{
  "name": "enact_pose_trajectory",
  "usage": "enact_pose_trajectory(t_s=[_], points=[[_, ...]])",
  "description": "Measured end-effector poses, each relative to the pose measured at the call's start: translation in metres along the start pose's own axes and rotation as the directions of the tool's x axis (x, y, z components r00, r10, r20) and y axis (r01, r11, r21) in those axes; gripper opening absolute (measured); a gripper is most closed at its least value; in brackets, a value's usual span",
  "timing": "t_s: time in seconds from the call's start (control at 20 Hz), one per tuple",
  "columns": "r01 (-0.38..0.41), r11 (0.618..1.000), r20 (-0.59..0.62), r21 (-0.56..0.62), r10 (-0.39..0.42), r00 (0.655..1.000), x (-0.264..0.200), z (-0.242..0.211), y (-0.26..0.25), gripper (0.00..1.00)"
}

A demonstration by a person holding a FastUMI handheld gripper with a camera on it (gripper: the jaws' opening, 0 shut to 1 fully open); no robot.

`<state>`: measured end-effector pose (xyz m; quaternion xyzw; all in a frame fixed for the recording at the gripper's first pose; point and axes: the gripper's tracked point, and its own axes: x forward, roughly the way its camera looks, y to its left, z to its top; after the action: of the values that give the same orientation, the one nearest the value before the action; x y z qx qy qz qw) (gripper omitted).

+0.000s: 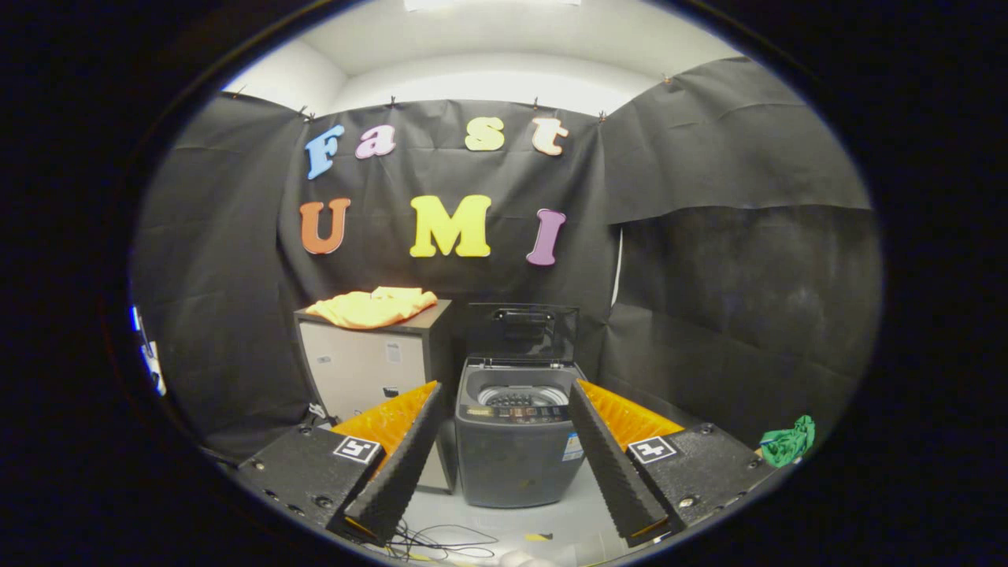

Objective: Put the clothes into the washing machine and then close the washing machine lid.

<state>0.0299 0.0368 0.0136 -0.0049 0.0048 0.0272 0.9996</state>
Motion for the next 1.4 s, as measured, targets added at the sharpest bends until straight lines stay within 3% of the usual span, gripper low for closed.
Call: enact_pose_trajectory(t_s=[0.45,0.9,1.4], points=[[-0.063,0.998,0.005,-0.002,0.063,0.998,0.068,0.062,0.066,0.99],[-0.157,0.987,0.035,-0.031,0.158,0.987,0.182,0.132,0.152,0.99],[-0.242,0.970,-0.082,0.033,0.244,0.966,0.326,0.141,0.258,0.99]])
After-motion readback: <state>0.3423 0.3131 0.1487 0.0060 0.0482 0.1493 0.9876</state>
